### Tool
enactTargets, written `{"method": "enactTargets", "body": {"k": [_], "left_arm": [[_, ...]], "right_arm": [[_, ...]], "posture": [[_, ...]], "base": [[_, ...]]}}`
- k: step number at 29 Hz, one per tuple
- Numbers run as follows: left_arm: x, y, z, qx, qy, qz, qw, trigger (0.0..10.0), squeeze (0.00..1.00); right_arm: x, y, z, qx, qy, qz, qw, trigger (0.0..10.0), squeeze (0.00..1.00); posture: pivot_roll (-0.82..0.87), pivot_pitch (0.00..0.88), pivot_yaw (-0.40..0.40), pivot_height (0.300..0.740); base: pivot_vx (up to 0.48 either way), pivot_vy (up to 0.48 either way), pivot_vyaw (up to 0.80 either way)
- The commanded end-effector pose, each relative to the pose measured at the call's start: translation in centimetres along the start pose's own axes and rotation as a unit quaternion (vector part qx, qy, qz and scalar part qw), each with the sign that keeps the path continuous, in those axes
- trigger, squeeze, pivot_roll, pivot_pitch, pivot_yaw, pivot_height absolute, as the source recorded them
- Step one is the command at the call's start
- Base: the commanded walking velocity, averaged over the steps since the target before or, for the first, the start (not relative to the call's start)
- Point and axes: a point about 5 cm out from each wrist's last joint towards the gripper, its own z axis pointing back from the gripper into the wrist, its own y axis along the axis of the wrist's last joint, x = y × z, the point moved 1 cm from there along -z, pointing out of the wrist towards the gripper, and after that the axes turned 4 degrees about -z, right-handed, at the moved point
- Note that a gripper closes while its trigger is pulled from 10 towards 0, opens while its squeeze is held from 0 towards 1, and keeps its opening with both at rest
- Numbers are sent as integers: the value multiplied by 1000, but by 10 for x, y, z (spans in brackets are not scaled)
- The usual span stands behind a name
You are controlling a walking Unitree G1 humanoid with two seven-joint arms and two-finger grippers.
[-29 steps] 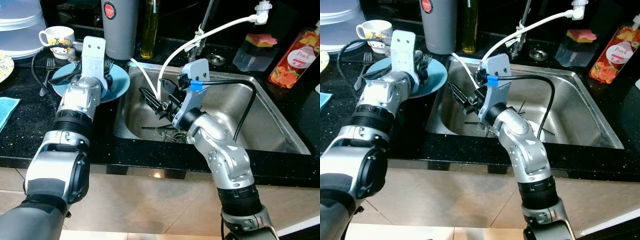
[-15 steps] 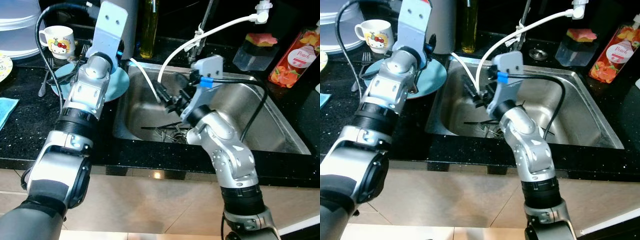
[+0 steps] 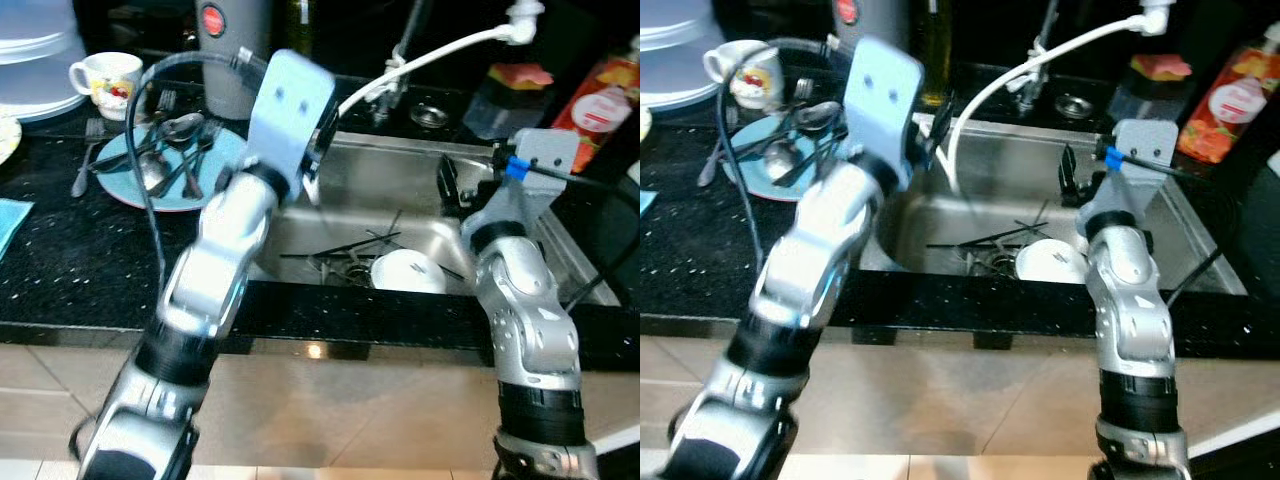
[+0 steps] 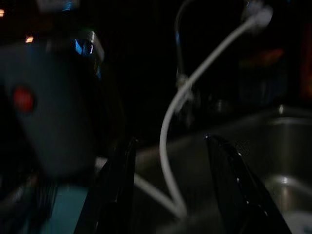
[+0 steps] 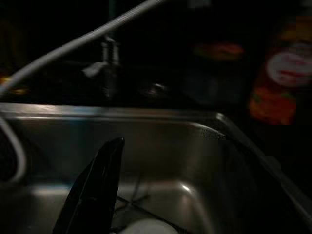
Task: Kitchen organization
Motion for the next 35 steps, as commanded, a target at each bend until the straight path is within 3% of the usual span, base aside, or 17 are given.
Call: {"method": "enactTargets", "body": {"k": [1, 7, 9, 10, 17, 20, 21, 22, 24, 25, 26, 27, 28, 31, 33, 34, 35], "left_arm": [[4, 4, 6, 12, -5, -6, 1000, 10000, 0], [7, -4, 35, 22, -19, -30, 999, 10000, 0], [8, -7, 38, 23, -19, -28, 999, 10000, 0], [10, -12, 40, 18, -20, -38, 999, 10000, 0], [11, -17, 43, 8, -15, -41, 999, 10000, 0], [13, -19, 44, 2, -11, -40, 999, 10000, 0], [13, -19, 44, 2, -11, -40, 999, 10000, 0], [13, -19, 44, 2, -11, -40, 999, 10000, 0], [14, -20, 43, 3, -12, -39, 999, 10000, 0], [15, -21, 43, 4, -12, -39, 999, 10000, 0], [15, -21, 43, 4, -12, -39, 999, 10000, 0], [15, -21, 42, 4, -11, -39, 999, 10000, 0], [15, -21, 42, 4, -11, -39, 999, 10000, 0], [15, -22, 40, 5, -11, -38, 999, 10000, 0], [15, -22, 39, 6, -10, -37, 999, 10000, 0], [15, -22, 39, 6, -10, -37, 999, 10000, 0], [16, -22, 39, 6, -10, -38, 999, 10000, 0]], "right_arm": [[8, 1, 2, 4, -19, 8, 1000, 10000, 0], [48, -1, 7, 8, -113, 44, 993, 10000, 0], [56, -1, 7, 9, -127, 56, 990, 10000, 0], [68, 0, 8, 8, -149, 65, 987, 10000, 0], [99, 1, 14, 8, -206, 92, 974, 10000, 0], [157, -1, 34, -7, -315, 145, 938, 10000, 0], [171, -2, 41, -12, -339, 158, 927, 10000, 0], [171, -2, 41, -12, -339, 158, 927, 10000, 0], [210, -8, 65, -36, -405, 188, 894, 10000, 0], [222, -11, 74, -44, -424, 192, 884, 10000, 0], [222, -11, 74, -44, -424, 192, 884, 10000, 0], [238, -16, 87, -60, -449, 208, 867, 10000, 0], [238, -16, 87, -60, -449, 208, 867, 10000, 0], [271, -40, 132, -128, -491, 234, 829, 10000, 0], [280, -54, 156, -163, -506, 248, 810, 10000, 0], [280, -54, 156, -163, -506, 248, 810, 10000, 0], [286, -60, 169, -181, -517, 251, 798, 10000, 0]], "posture": [[189, 55, -72, 740], [185, 66, -72, 740], [182, 68, -73, 740], [180, 68, -74, 740], [173, 69, -79, 740], [161, 69, -82, 740], [160, 69, -81, 740], [160, 69, -81, 740], [156, 69, -82, 740], [156, 69, -82, 740], [156, 69, -82, 740], [150, 69, -82, 740], [150, 69, -82, 740], [137, 70, -86, 740], [136, 70, -87, 740], [136, 70, -87, 740], [135, 70, -87, 740]], "base": [[0, 0, 0], [0, 0, 0], [0, 0, 0], [0, 0, 0], [0, 0, 0], [0, 0, 0], [0, 0, 0], [0, 0, 0], [0, 0, 0], [0, 0, 0], [0, 0, 0], [0, 0, 0], [0, 0, 0], [0, 0, 0], [0, 0, 0], [0, 0, 0], [0, 0, 0]]}}
